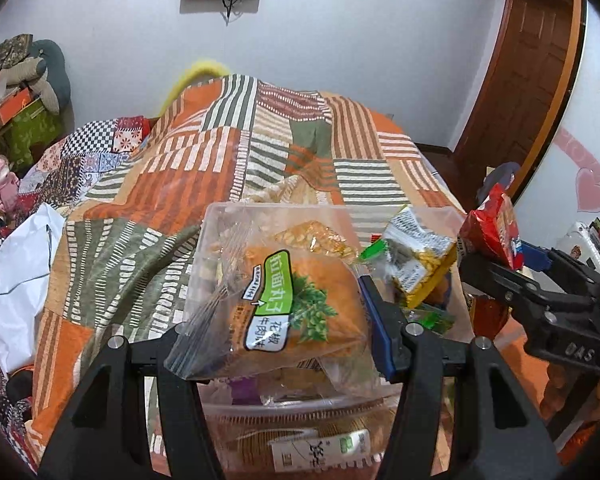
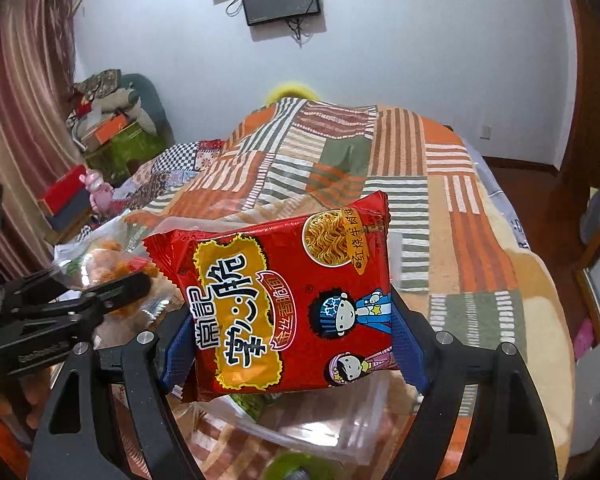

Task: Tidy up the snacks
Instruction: 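Lift both bags over the clear box and open both tools to release them, then grasp the cylindrical biscuit roll with the left tool while the right tool grasps the green jelly cup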

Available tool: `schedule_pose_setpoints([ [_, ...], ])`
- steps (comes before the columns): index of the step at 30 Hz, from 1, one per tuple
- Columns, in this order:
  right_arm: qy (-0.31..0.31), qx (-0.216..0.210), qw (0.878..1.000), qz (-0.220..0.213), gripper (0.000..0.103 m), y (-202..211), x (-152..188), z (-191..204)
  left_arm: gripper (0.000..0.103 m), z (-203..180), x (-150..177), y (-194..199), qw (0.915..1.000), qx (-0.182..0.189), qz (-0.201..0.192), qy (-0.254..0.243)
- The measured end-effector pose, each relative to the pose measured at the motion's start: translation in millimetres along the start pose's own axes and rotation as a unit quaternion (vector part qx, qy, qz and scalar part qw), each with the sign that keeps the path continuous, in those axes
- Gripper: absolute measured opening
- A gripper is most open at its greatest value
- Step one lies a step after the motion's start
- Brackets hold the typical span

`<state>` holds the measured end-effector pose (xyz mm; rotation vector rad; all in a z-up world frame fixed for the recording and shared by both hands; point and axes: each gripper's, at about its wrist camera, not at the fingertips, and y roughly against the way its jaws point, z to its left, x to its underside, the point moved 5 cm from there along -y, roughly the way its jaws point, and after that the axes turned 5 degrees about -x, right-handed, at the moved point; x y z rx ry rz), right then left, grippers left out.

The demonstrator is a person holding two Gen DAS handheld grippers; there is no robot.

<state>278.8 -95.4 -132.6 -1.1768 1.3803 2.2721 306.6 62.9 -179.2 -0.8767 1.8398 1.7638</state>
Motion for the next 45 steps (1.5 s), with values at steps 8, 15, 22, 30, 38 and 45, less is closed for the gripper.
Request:
schedule_pose_setpoints([
  [8, 0.002, -0.014, 1.0, 0.011, 0.08, -5.0, 2.3, 3.6, 0.058, 8.5, 0.9, -12.1, 0.9998, 0.003, 0.007, 0.021],
  [15, -0.033, -0.039, 0.997, 0.049, 0.08, -20.4, 9.6, -3.8, 0.062, 12.1, 4.8, -13.3, 0.9994, 0.004, 0.018, 0.028],
  [22, -0.026, -0.027, 0.998, 0.06, 0.085, -6.8, 12.4, -3.4, 0.074, 9.6, 10.9, 0.9, 0.9997, 0.001, 0.016, 0.018],
  [30, -0.032, -0.028, 0.998, 0.053, 0.086, 16.1, 13.4, -5.5, 0.083, 8.6, 14.6, 33.0, 0.9998, 0.004, -0.003, 0.019],
  [38, -0.024, -0.025, 0.999, 0.036, 0.088, 43.7, 18.8, -6.5, 0.085, 9.6, 26.7, 58.6, 0.9999, 0.001, -0.007, 0.01],
  [45, -0.013, -0.019, 0.999, 0.041, 0.089, 56.0, 38.4, -6.6, 0.094, 7.0, 48.8, 64.9, 1.0, -0.001, 0.008, 0.005],
])
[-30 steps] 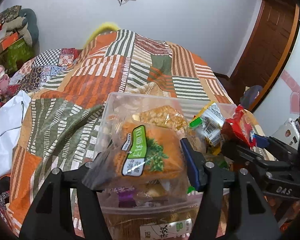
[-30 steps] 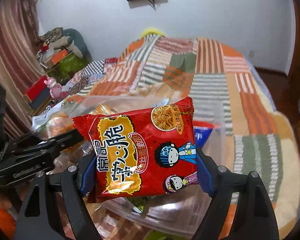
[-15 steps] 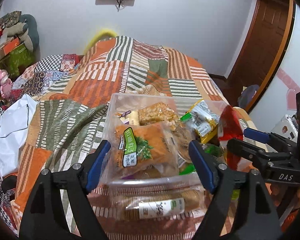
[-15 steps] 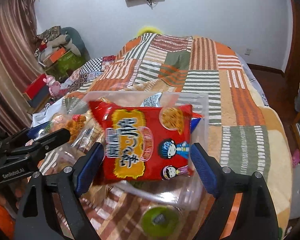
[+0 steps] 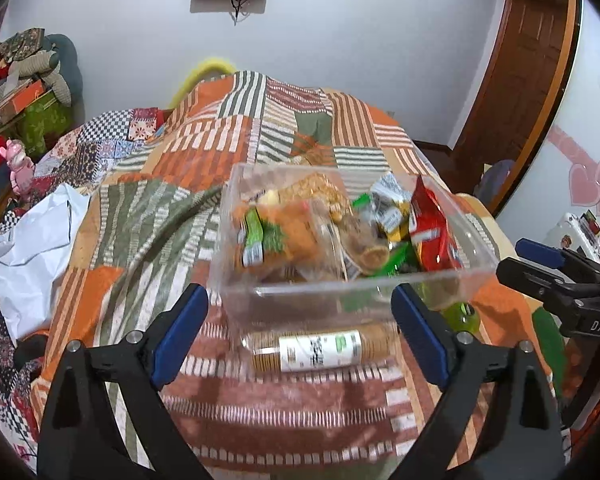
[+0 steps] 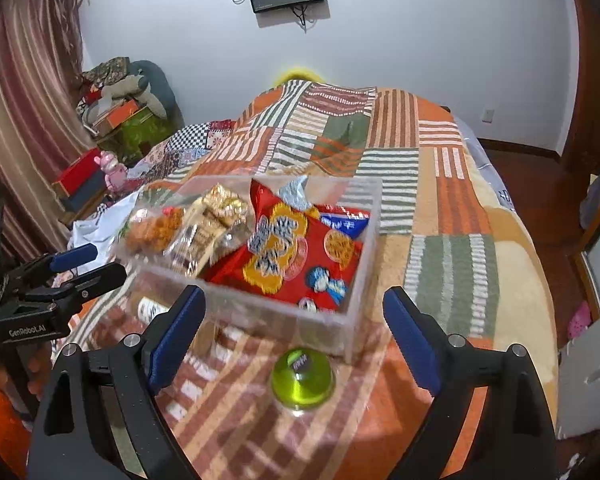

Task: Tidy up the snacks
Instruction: 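Grasp the cylindrical biscuit roll with the left tool while the right tool grasps the green jelly cup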

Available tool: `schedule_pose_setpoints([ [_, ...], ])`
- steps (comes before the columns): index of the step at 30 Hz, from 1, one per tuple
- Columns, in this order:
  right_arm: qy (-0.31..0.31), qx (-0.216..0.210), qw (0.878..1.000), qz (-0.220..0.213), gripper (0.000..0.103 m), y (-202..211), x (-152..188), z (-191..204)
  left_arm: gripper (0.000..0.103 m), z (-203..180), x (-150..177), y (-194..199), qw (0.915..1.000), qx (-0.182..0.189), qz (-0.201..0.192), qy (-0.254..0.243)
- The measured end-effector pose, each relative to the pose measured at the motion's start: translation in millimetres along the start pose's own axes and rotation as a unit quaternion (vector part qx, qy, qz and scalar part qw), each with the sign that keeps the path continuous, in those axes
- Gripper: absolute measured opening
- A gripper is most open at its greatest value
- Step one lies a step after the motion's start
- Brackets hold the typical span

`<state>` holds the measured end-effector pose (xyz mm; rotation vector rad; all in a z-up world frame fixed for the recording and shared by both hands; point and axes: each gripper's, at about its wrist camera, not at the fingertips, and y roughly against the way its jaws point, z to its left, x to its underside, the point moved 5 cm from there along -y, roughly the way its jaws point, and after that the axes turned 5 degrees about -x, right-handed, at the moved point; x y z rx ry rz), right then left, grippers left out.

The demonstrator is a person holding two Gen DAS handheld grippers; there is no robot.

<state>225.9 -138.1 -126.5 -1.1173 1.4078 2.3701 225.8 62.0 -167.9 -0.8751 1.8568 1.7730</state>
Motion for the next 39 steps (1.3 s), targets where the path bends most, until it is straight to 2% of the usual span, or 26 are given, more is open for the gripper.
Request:
schedule_pose_setpoints([
  [9, 0.001, -0.004, 0.999, 0.036, 0.089, -7.3, 31.3, -3.6, 0.096, -7.4, 27.0, -29.6, 0.9983, 0.006, 0.056, -0.013],
  [16, -0.009, -0.022, 0.998, 0.058, 0.089, -24.5, 42.9, -6.5, 0.096, -13.4, 28.4, -50.3, 0.9977, 0.01, 0.063, -0.023],
  [19, -0.008, -0.026, 0.997, 0.067, 0.087, -31.8, 44.7, -4.9, 0.096, -20.4, 30.7, -51.8, 0.9967, 0.029, 0.069, -0.031],
  [23, -0.009, -0.036, 0.996, 0.087, 0.064, -43.0, 46.7, -3.6, 0.096, -33.2, 36.9, -47.1, 0.9941, 0.052, 0.072, -0.062],
  [27, -0.02, -0.034, 0.995, 0.095, 0.052, -49.6, 50.6, -7.0, 0.096, -40.9, 40.8, -45.2, 0.9921, 0.047, 0.074, -0.09],
  [32, -0.035, -0.046, 0.994, 0.091, 0.045, -44.5, 52.3, -10.7, 0.096, -43.3, 32.3, -55.8, 0.9905, 0.043, 0.083, -0.101],
  [36, -0.031, -0.044, 0.994, 0.091, 0.045, -45.3, 52.3, -7.4, 0.099, -41.5, 28.6, -73.0, 0.99, 0.046, 0.101, -0.088],
  [39, -0.027, -0.047, 0.994, 0.091, 0.045, -47.1, 51.8, -6.6, 0.099, -45.0, 32.0, -81.1, 0.9871, 0.036, 0.111, -0.109],
])
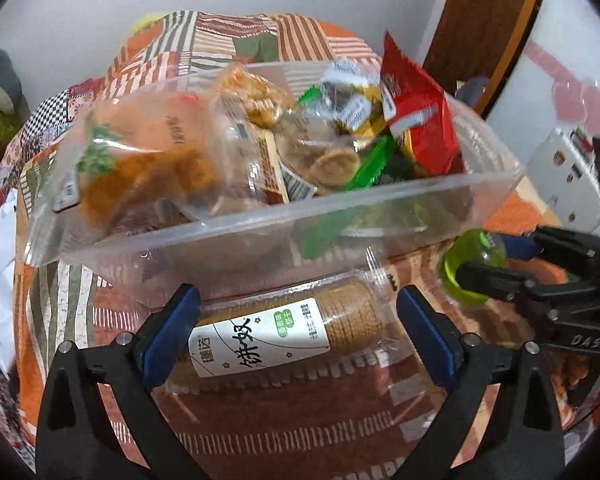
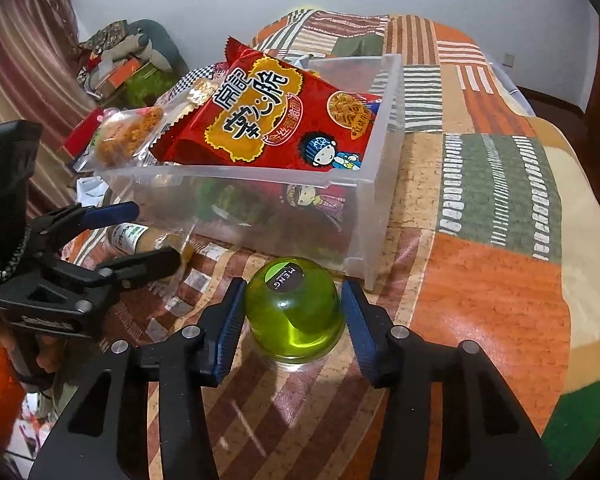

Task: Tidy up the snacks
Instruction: 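Grasp the cylindrical biscuit roll with the left tool while the right tool grasps the green jelly cup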

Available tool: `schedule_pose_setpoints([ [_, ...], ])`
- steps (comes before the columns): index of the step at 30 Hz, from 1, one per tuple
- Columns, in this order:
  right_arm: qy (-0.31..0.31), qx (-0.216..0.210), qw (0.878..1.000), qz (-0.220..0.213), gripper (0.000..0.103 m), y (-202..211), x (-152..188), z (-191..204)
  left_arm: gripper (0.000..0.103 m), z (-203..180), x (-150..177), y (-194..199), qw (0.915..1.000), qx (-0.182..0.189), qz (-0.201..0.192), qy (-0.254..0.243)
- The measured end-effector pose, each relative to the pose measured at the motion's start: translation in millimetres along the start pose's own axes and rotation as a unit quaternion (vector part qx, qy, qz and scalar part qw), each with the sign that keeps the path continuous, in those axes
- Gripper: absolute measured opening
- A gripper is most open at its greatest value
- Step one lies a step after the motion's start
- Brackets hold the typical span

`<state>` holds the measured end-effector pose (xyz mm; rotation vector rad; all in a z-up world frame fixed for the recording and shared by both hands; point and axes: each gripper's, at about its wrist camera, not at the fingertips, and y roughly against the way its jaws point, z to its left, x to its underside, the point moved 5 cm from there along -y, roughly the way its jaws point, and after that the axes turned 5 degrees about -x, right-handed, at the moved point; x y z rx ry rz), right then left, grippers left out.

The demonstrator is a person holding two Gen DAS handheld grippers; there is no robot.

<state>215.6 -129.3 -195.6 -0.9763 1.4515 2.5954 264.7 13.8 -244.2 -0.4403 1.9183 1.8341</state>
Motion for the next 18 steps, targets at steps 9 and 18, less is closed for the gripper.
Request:
schedule_pose_setpoints([
  [9, 0.014, -0.008, 1.0, 0.002, 0.044, 0.6, 1.0, 9.4, 0.099, -5.7, 19.6, 11.5, 0.999, 0.023, 0.021, -0.033],
  [18, 0.03, -0.021, 0.999, 0.004, 0.044, 5.2, 8.2, 16.1, 0.099, -9.7, 36.7, 25.4, 0.9983, 0.026, 0.042, -0.031],
])
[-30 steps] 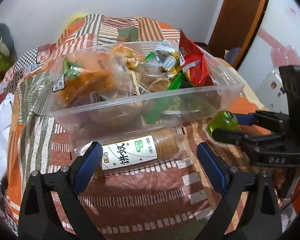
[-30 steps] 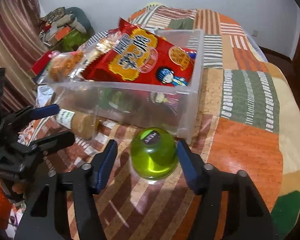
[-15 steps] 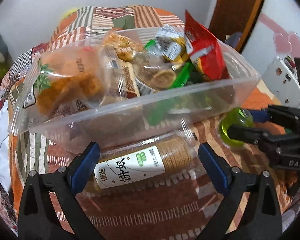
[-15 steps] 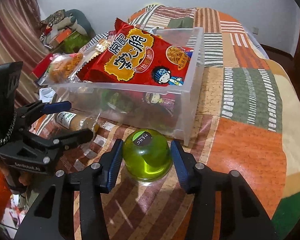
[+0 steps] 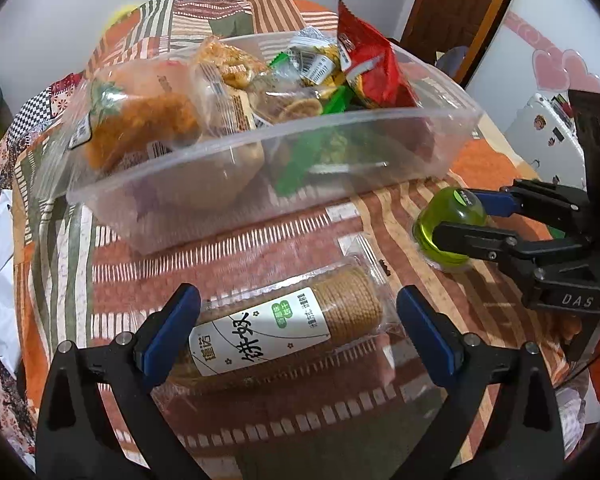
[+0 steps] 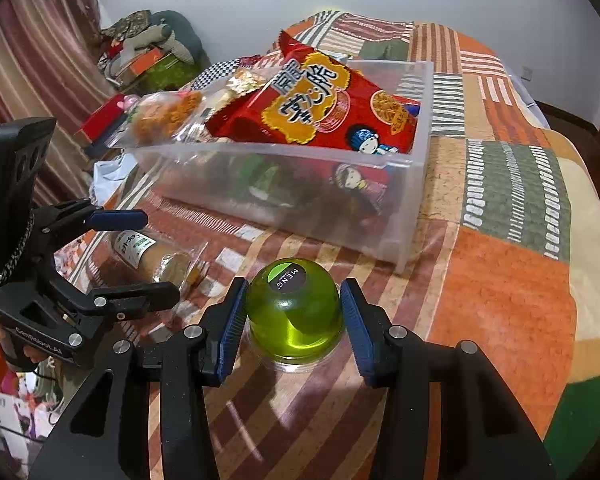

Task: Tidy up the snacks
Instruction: 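Grasp the cylindrical biscuit roll with the left tool while the right tool grasps the green jelly cup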

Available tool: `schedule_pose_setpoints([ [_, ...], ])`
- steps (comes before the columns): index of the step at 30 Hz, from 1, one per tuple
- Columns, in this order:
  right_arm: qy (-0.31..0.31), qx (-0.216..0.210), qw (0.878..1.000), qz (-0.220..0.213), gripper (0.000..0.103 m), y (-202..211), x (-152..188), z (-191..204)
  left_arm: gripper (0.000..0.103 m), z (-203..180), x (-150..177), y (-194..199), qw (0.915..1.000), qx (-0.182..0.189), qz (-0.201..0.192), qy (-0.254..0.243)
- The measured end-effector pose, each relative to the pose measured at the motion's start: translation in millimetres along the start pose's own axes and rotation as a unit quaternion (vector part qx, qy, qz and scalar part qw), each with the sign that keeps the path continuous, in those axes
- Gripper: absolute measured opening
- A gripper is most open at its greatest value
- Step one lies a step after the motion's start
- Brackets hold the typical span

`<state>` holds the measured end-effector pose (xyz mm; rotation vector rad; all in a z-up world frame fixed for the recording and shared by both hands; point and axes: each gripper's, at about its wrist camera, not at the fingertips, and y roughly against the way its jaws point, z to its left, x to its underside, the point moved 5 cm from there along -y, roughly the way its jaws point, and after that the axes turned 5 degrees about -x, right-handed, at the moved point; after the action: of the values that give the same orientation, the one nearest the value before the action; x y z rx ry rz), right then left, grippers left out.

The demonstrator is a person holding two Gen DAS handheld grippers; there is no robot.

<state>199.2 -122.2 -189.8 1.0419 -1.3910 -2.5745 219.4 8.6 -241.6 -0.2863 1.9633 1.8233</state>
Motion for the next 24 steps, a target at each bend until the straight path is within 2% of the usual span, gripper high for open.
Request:
schedule_pose_setpoints([
  [7, -0.006, -0.005, 1.0, -0.002, 0.044, 5.0, 6.3, -1.2, 0.099, -4.3, 9.5, 16.5, 0.9999, 0.002, -0.002, -0.01],
  [10, -0.009, -0.007, 1.0, -0.002, 0.044, 5.5, 6.3, -2.4, 0.099, 2.6, 7.7, 15.9, 0.9998, 0.02, 0.006, -0.002],
  [12, -0.01, -0.009, 1.0, -0.003, 0.044, 5.3, 6.5, -2.7, 0.1, 3.1, 8.7, 14.3, 0.9994, 0.031, 0.008, -0.015],
  [16, -0.012, -0.011, 1.0, -0.005, 0.044, 4.8, 6.7, -3.1, 0.1, 14.0, 11.5, -2.6, 0.9988, -0.005, 0.028, -0.04],
  [20, -0.014, -0.011, 1.0, -0.007, 0.044, 3.3, 6.4, -2.1, 0.1, 25.8, 13.3, -16.5, 0.999, 0.005, 0.044, -0.001],
  [22, -0.015, -0.011, 1.0, -0.007, 0.044, 3.5, 6.4, -1.5, 0.097, 30.1, 11.8, -16.6, 0.999, 0.002, 0.039, 0.02],
  [24, -0.015, -0.009, 1.0, -0.008, 0.044, 3.4, 6.5, -0.9, 0.082, 29.9, 12.6, -13.5, 0.9991, -0.004, 0.031, 0.029],
])
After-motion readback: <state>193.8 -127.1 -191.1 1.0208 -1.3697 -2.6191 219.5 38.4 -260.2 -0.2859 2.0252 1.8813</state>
